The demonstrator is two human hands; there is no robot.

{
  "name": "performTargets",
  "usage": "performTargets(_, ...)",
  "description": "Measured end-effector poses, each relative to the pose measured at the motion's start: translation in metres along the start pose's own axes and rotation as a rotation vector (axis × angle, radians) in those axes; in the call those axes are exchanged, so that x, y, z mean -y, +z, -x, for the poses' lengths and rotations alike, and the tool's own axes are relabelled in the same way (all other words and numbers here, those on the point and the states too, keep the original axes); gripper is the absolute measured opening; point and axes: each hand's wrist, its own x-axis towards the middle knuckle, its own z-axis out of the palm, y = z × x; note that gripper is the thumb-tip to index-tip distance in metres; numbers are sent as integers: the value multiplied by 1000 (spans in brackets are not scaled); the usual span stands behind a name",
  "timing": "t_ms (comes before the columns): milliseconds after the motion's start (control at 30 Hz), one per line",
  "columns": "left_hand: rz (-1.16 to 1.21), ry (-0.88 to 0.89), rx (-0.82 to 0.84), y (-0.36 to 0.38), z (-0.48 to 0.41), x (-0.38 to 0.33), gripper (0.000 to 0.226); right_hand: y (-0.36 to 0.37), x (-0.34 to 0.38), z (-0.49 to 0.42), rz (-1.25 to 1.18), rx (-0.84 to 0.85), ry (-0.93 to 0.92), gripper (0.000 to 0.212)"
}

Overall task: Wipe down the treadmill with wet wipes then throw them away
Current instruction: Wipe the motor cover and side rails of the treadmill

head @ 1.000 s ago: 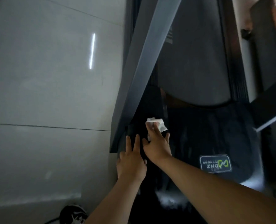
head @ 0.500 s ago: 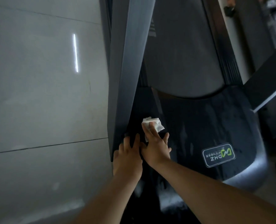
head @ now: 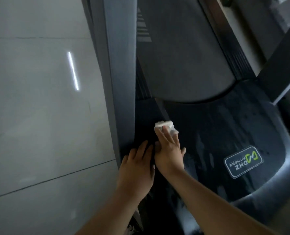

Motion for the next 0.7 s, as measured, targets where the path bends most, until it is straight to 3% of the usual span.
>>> performTargets(167, -144, 126, -52, 3, -13, 9, 51, -2, 12, -76, 46, -140, -57, 52)
performTargets(300, -283, 260, -140, 7, -14, 17, 45, -4, 24, -107, 69, -83, -134, 58)
performTargets(467, -348, 404, -255, 16, -25, 33, 37, -5, 28, -109, 102, -66, -274, 53)
performTargets(700, -320, 461, -380, 28, -22, 42, 35, 3, -9, -39, 78, -212, -220, 48)
